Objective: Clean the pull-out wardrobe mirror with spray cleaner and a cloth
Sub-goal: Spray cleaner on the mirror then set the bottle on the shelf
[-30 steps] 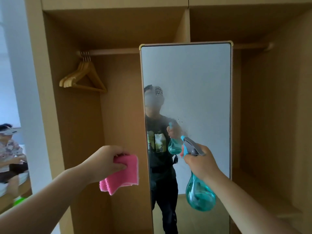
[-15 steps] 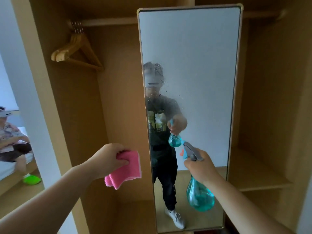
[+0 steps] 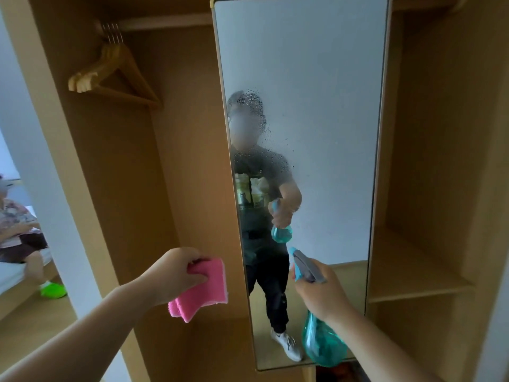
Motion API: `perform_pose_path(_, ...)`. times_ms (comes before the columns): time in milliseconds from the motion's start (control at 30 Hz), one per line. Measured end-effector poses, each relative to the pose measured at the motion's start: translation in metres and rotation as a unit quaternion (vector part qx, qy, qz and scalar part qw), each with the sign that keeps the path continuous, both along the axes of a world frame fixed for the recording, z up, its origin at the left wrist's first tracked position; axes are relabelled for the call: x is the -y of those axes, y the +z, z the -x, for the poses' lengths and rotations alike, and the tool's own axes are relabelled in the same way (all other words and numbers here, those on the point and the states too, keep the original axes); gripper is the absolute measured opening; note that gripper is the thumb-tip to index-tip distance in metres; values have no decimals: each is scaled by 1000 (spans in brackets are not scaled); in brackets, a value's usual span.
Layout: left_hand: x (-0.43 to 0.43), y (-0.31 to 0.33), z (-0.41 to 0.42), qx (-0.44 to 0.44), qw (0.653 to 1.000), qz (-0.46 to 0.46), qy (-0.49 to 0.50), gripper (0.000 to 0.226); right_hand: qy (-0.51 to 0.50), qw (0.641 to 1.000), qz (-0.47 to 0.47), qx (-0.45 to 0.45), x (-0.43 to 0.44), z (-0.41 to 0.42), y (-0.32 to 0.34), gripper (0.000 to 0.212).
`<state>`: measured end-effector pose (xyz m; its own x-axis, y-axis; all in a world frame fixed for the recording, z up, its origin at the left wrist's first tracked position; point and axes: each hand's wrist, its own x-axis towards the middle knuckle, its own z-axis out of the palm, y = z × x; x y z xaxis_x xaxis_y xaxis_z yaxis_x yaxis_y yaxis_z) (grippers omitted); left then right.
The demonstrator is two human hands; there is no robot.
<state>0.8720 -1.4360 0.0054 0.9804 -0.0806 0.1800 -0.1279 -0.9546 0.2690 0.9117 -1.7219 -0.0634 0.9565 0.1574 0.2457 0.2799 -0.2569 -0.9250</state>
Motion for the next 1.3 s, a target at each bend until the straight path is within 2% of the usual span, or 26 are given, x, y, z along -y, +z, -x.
perform_pose_path(167, 11, -1, -4, 2, 1000, 2, -9, 33, -2, 1000, -5, -7, 16, 2, -7, 30)
perform_pose_path(333, 24, 1, -8, -1, 1000, 3, -21, 32, -34, 999, 3, -13, 39, -1, -14, 14)
perform_pose_path(533, 42, 2, -10, -7, 999, 4, -36, 30, -60, 998, -4, -13, 59, 0, -15, 28)
perform_pose_path(733, 58, 0, -12, -12, 999, 5, -42, 29, -89, 996, -5, -14, 78, -1, -24, 3)
perform_pose_path(833, 66, -2, -13, -15, 999, -1, -44, 29, -95, 995, -9, -10, 86, 1, -25, 7)
perform_pose_path(933, 74, -4, -15, -13, 999, -4, -51, 27, -111, 993, -38, -24, 98, 3, -21, 25)
perform_pose_path(1000, 79, -4, -15, -11, 998, -7, -54, 27, -136, 989, -56, -26, 108, 1, -18, 29)
perform_pose_path(1133, 87, -5, -16, -13, 998, -10, -59, 25, -164, 985, -46, -23, 128, -6, -18, 26)
perform_pose_path(1300, 93, -8, -17, -15, 998, -14, -59, 28, -180, 983, -39, -29, 142, -8, -23, 12)
